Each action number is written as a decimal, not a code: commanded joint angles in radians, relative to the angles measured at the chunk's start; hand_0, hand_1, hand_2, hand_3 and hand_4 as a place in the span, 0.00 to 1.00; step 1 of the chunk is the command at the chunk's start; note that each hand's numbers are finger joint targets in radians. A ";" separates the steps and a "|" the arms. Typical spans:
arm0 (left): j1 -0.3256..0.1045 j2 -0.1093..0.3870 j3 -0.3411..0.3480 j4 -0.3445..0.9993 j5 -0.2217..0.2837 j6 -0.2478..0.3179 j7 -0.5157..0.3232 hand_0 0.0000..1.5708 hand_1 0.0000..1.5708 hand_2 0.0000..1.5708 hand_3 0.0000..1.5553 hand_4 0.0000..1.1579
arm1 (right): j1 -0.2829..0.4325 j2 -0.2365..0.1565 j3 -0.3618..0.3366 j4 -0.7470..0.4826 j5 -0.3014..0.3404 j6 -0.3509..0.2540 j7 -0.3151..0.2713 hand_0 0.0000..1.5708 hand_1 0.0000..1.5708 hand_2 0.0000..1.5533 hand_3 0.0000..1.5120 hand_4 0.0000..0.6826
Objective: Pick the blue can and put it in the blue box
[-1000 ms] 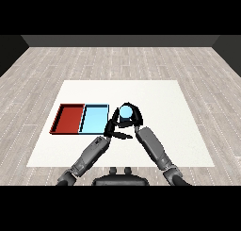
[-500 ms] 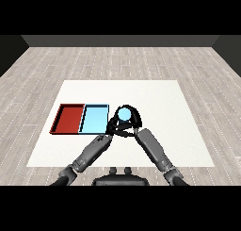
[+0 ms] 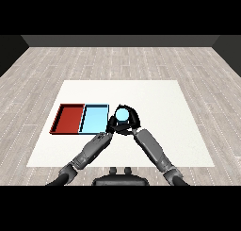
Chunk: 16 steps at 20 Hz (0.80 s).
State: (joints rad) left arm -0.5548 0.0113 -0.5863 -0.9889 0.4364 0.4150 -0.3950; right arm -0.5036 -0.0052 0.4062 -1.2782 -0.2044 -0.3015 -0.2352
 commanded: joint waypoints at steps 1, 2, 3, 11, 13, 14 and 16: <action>-0.019 -0.011 -0.051 0.054 0.024 0.031 -0.063 0.00 0.00 0.00 0.00 0.00 | -0.046 0.005 0.064 0.002 -0.033 -0.063 0.019 0.92 0.92 0.93 0.89 0.71; -0.001 -0.011 -0.072 -0.058 0.017 0.068 0.018 0.00 0.00 0.00 0.00 0.00 | -0.006 0.005 0.108 -0.011 -0.039 -0.080 -0.026 0.92 0.92 0.93 0.90 0.71; 0.042 -0.010 -0.057 -0.064 -0.006 0.032 0.019 0.00 0.00 0.00 0.00 0.00 | -0.068 0.005 0.104 0.016 -0.058 -0.110 0.007 0.92 0.92 0.93 0.90 0.71; -0.062 -0.010 -0.050 0.053 0.070 0.202 0.050 1.00 1.00 1.00 0.95 0.98 | 0.013 0.004 0.048 -0.005 -0.044 0.001 -0.050 0.91 0.91 0.94 0.91 0.77; -0.071 -0.010 -0.063 0.068 0.051 0.225 0.065 1.00 1.00 0.99 0.94 0.97 | 0.033 0.004 0.119 0.037 -0.064 -0.052 -0.096 0.90 0.90 0.94 0.91 0.77; -0.067 -0.010 -0.022 0.066 0.036 0.187 0.066 1.00 1.00 0.99 0.94 0.98 | -0.008 0.004 0.046 0.066 -0.079 -0.017 -0.093 0.90 0.90 0.94 0.91 0.77; -0.034 -0.010 -0.018 0.075 0.032 0.190 0.022 1.00 1.00 0.99 0.94 0.98 | -0.063 0.004 0.107 0.029 -0.103 -0.086 -0.036 0.91 0.91 0.94 0.91 0.78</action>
State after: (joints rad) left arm -0.5934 0.0242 -0.6429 -0.9436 0.4951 0.6039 -0.3788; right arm -0.5373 -0.0206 0.4720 -1.2372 -0.2667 -0.3560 -0.2880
